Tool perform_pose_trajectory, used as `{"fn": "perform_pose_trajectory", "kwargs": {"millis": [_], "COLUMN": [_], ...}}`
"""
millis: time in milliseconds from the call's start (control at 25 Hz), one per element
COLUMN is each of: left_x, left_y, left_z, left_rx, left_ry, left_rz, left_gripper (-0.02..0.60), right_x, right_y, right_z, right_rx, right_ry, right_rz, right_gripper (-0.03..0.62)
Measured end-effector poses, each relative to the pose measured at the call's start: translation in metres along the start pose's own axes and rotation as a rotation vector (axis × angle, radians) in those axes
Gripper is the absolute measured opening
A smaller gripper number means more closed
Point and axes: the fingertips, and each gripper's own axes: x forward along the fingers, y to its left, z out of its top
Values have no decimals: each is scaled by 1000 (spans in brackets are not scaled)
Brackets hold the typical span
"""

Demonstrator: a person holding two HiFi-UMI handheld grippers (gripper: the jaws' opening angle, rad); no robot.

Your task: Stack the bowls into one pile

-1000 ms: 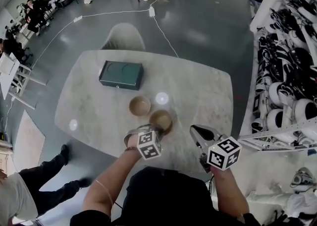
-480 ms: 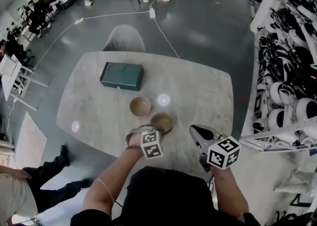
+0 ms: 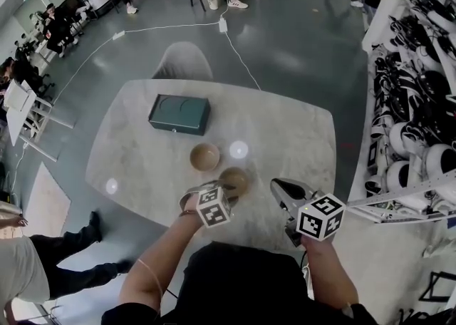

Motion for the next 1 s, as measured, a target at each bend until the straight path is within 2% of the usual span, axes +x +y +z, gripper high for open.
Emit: {"fn": "perform_pose_trajectory", "kwargs": {"millis": [160,320,400,560,640,720,880,1000], "left_x": [-24,-49,-64,-107,-132,-155,-202,-233], "left_y": [23,43,53,74,84,94,115,126], "left_z": [9,0,-2,-1,-5,-12,-35,-56], "left_rx": [-71,-129,-179,-345,-399,-438,-514,-519], "left_ry": [-62,-75,-120,-306,-396,-468,-641,-725], "left_rz": [78,184,225,302,346,369,418,432], "left_gripper": [124,117,107,96,70,32,18,18], "right_x": [-2,1,8,24,34,45,72,97], "right_y": [5,10,11,20,29,38,58,79], "right_z": [14,23,24,26,27,28,32,34], "right_rx": [-44,-73,-75,-87,-96,-108,-115,-117], "right_ry": [-8,-7,0,18,24,30,30,33], "right_rz": [12,22,31,53,57,51,24,0], "right_gripper": [3,3,3,3,3,3,3,3]}}
